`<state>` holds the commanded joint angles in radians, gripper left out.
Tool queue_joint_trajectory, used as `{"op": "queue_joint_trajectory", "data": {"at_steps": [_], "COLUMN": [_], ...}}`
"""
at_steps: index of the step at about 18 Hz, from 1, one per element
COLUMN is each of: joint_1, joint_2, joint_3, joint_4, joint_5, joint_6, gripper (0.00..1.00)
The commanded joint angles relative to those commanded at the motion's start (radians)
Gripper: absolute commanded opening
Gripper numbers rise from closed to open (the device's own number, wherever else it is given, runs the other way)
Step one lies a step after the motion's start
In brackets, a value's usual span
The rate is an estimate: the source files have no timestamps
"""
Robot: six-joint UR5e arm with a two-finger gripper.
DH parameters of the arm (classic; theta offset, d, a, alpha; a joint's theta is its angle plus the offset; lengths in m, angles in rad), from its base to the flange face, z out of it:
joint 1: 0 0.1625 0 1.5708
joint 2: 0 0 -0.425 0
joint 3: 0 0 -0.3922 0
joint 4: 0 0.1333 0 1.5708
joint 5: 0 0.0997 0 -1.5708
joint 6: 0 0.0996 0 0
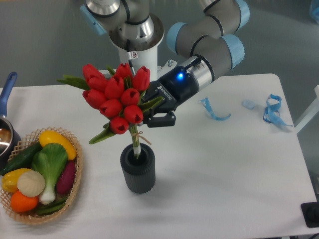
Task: Insert the flowers into the vase
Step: 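Align the tulip stems above the vase opening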
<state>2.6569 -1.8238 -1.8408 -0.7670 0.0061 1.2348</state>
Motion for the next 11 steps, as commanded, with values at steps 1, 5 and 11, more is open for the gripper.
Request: {"op": "queue_joint_trajectory", "data": {"at_steps": [1,5,11], "joint_1": [-0.002,0.000,0.002], "joint_2": [-0.005,-0.028,-0.040], "joint_3": [-0.002,-0.011,-0.032], "joint_4": [0.000,0.000,0.000], "joint_5": [0.000,0.002,0.009], "joint_6": [0.008,0.025,0.028], "gripper": [0.17,0.17,0.17]}}
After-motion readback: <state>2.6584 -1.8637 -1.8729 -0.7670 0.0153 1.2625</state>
